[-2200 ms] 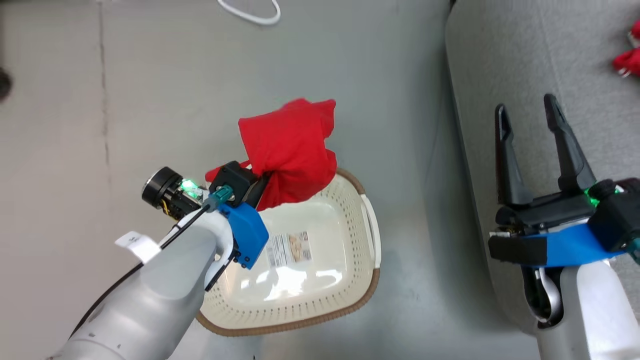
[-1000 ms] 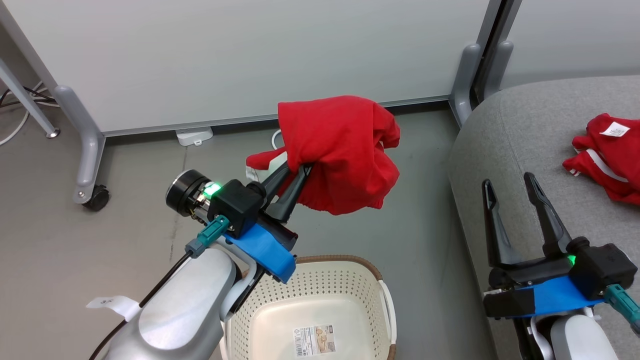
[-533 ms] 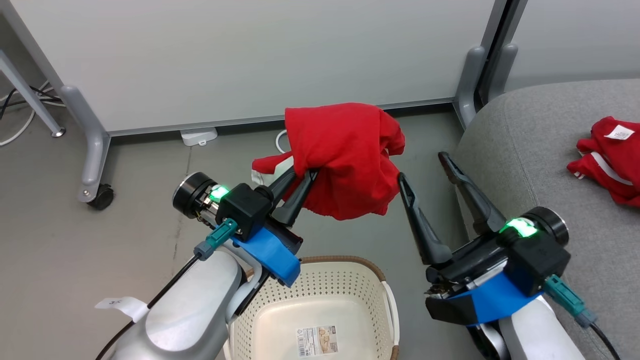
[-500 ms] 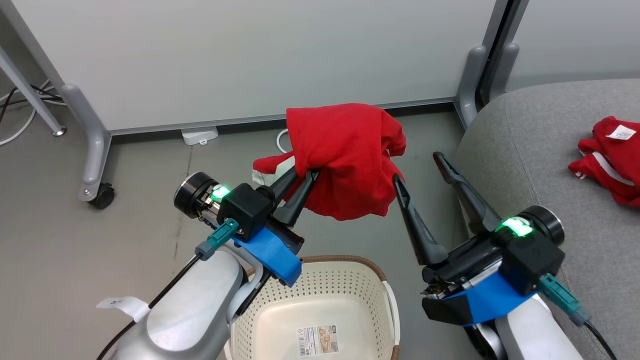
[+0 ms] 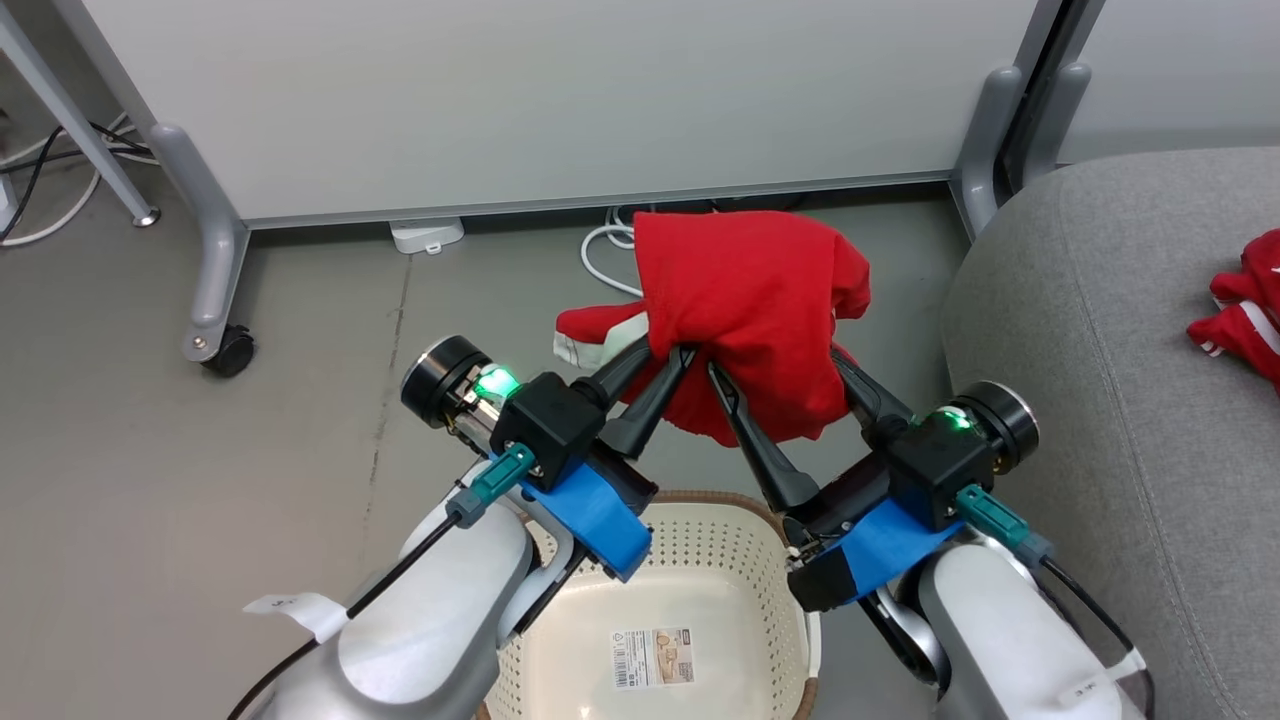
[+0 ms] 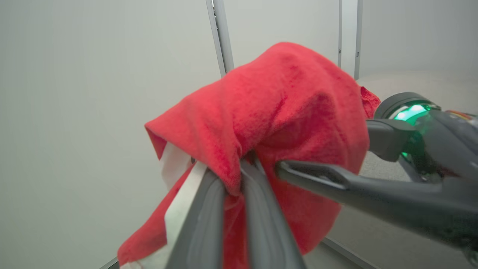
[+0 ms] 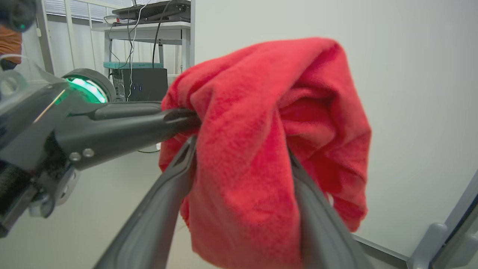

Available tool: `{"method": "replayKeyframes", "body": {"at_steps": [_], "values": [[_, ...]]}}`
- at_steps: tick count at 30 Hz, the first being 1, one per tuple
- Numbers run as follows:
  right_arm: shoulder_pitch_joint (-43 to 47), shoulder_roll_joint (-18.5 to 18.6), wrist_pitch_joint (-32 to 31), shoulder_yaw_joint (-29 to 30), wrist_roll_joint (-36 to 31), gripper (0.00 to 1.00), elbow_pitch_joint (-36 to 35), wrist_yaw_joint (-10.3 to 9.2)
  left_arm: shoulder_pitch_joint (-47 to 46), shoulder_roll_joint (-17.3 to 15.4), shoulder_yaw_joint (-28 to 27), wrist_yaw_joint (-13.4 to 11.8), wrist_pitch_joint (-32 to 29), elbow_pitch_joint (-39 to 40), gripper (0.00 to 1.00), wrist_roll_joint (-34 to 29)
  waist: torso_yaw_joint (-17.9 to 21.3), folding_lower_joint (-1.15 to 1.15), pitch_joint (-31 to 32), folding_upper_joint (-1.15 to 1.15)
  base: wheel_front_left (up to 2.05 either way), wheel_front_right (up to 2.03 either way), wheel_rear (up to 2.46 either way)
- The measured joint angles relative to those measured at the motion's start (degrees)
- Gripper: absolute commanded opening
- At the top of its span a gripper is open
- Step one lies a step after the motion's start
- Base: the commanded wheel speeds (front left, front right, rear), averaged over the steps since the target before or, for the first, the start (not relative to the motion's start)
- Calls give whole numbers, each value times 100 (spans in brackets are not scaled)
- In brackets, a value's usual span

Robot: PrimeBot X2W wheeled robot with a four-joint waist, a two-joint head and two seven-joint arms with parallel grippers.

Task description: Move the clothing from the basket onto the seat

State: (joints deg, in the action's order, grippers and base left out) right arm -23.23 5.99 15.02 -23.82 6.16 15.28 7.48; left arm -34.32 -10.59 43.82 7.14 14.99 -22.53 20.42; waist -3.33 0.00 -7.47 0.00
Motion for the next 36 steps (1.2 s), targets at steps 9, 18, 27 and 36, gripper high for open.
{"method": "replayKeyframes", "body": {"at_steps": [9,18,27,36], "values": [[-218,-218,1,-221,198,0,564,0,-17,90,133,24,0,-34,0,-25,-59,0,-32,0,0,0,0],[-216,-252,1,-245,250,0,613,0,-49,78,157,25,0,-66,0,-24,-28,0,-13,0,0,0,0],[-208,-268,1,-216,264,0,621,0,-69,73,205,25,0,-75,0,9,-33,0,12,0,0,0,0],[-178,-279,1,-156,281,0,622,0,-70,129,121,26,1,-126,100,-36,-49,0,21,0,0,0,0]]}}
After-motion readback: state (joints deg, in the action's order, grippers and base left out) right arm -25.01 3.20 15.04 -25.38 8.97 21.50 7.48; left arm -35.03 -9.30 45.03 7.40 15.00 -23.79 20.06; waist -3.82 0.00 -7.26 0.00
